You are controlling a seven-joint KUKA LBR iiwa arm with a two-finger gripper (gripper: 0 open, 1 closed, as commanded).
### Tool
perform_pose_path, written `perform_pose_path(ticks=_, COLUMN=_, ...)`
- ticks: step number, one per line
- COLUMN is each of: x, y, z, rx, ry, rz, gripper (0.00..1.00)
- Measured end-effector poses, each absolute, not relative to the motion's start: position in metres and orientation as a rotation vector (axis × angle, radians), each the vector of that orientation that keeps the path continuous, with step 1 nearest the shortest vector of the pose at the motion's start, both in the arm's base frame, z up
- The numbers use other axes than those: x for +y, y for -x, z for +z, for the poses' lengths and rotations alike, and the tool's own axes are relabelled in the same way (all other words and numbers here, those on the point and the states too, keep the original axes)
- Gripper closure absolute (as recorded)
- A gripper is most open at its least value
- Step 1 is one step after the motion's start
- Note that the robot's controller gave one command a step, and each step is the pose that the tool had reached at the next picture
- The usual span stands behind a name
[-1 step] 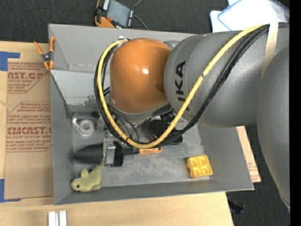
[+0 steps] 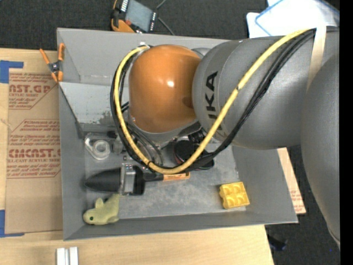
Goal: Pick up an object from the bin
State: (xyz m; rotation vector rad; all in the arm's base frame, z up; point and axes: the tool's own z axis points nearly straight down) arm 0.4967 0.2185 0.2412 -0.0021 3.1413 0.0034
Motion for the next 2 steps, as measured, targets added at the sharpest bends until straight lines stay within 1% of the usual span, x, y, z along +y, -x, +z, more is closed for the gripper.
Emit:
perform_pose_path(ticks=1, x=0.203, y=-0.499, z=0.170, rx=3.134, ry=0.165, rz=0.004, gripper=0.00)
perform_pose_path(ticks=2, x=0.218, y=-0.500, z=0.145, rx=3.131, ry=0.138, rz=0.010, gripper=0.00)
